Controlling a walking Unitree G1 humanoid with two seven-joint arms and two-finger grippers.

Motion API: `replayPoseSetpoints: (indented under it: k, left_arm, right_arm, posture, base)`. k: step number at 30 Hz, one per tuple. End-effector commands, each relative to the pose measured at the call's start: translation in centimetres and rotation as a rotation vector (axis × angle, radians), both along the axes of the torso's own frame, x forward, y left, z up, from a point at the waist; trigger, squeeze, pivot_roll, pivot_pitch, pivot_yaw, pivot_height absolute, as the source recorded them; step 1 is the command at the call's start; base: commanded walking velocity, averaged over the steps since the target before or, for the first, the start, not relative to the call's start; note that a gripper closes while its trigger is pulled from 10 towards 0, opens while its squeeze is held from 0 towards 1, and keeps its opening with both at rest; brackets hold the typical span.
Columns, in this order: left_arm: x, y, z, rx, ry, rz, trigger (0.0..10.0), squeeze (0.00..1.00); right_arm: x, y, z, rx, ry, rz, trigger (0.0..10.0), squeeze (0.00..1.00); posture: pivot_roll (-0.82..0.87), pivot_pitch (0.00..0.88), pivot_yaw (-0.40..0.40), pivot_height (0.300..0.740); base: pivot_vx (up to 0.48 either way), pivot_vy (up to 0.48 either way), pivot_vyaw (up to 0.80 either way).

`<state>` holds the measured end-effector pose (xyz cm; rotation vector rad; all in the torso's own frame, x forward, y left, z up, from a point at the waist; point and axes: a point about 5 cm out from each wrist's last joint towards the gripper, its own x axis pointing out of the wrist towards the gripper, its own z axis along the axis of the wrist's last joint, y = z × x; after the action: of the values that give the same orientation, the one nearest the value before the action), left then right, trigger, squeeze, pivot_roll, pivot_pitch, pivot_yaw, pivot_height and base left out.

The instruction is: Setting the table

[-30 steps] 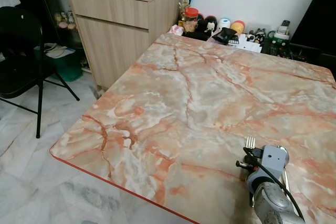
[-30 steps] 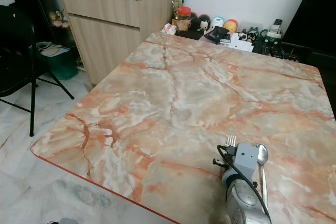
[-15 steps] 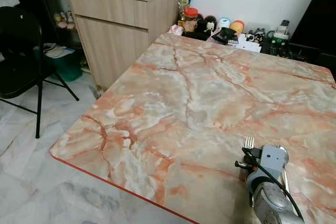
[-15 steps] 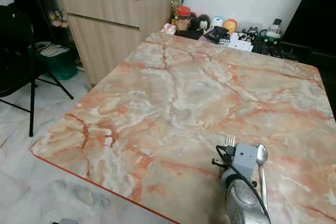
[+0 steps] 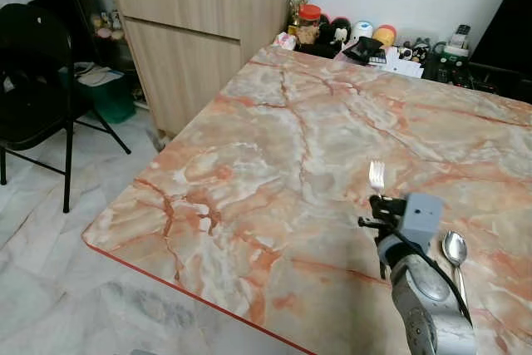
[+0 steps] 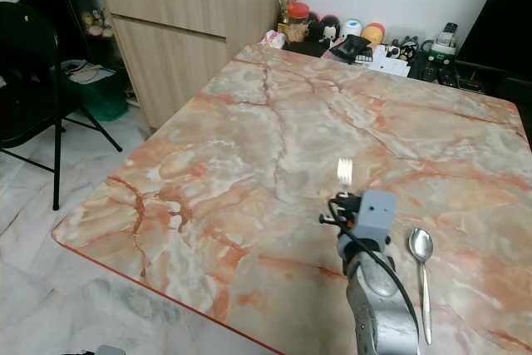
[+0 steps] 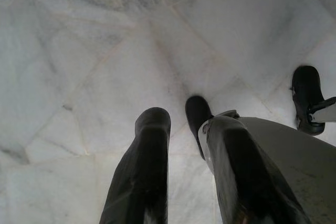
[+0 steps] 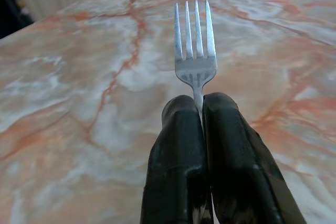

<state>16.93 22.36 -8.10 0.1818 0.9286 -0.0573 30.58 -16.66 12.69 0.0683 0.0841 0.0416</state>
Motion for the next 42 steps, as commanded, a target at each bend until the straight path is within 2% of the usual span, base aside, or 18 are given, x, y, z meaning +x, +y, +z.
replayPoseSetpoints:
  k: [1, 4, 11, 23, 27, 30, 42]
  left_arm:
    - [-1.0, 0.0, -0.5, 0.006, 0.046, 0.004, 10.0, 0.00]
    - [-1.1, 0.1, -0.5, 0.013, 0.047, 0.008, 10.0, 0.00]
    - [-1.0, -0.1, -0.5, 0.010, 0.046, -0.003, 10.0, 0.00]
    - [-0.9, -0.2, -0.5, 0.009, 0.044, -0.011, 10.0, 0.00]
    - [-1.1, -0.2, -0.6, 0.036, 0.046, -0.043, 10.0, 0.00]
    - [-1.1, -0.2, -0.6, 0.029, 0.047, -0.030, 10.0, 0.00]
    - [-1.0, -0.1, -0.5, 0.015, 0.051, -0.010, 10.0, 0.00]
  right_arm:
    - [0.0, 0.1, 1.0, -0.021, -0.046, 0.016, 10.0, 0.00]
    - [-0.2, 0.0, 2.0, -0.076, -0.105, 0.035, 10.0, 0.00]
    - [-0.5, -0.9, 2.6, -0.067, -0.156, -0.010, 10.0, 0.00]
    - [-0.2, -0.2, 3.4, -0.073, -0.206, -0.004, 10.0, 0.00]
    - [-0.1, -0.1, 3.6, -0.065, -0.214, -0.006, 10.0, 0.00]
    - [-0.1, -0.1, 3.5, -0.063, -0.212, -0.007, 10.0, 0.00]
    - [0.0, 0.4, 3.8, -0.044, -0.241, 0.001, 10.0, 0.00]
  posture:
    - [-0.01, 0.101, -0.028, 0.740]
    - [-0.02, 0.089, -0.029, 0.740]
    - [-0.03, 0.067, -0.028, 0.740]
    - [-0.03, 0.084, -0.032, 0.740]
    - [-0.02, 0.091, -0.032, 0.740]
    - [-0.02, 0.096, -0.032, 0.740]
    - [-0.02, 0.102, -0.031, 0.740]
  base:
    - [0.000, 0.000, 0.00]
    - [0.000, 0.000, 0.00]
    - [0.000, 0.000, -0.12]
    - [0.000, 0.000, -0.76]
    - [0.000, -0.240, -0.76]
    - [0.000, -0.480, -0.76]
    - [0.000, 0.000, -0.67]
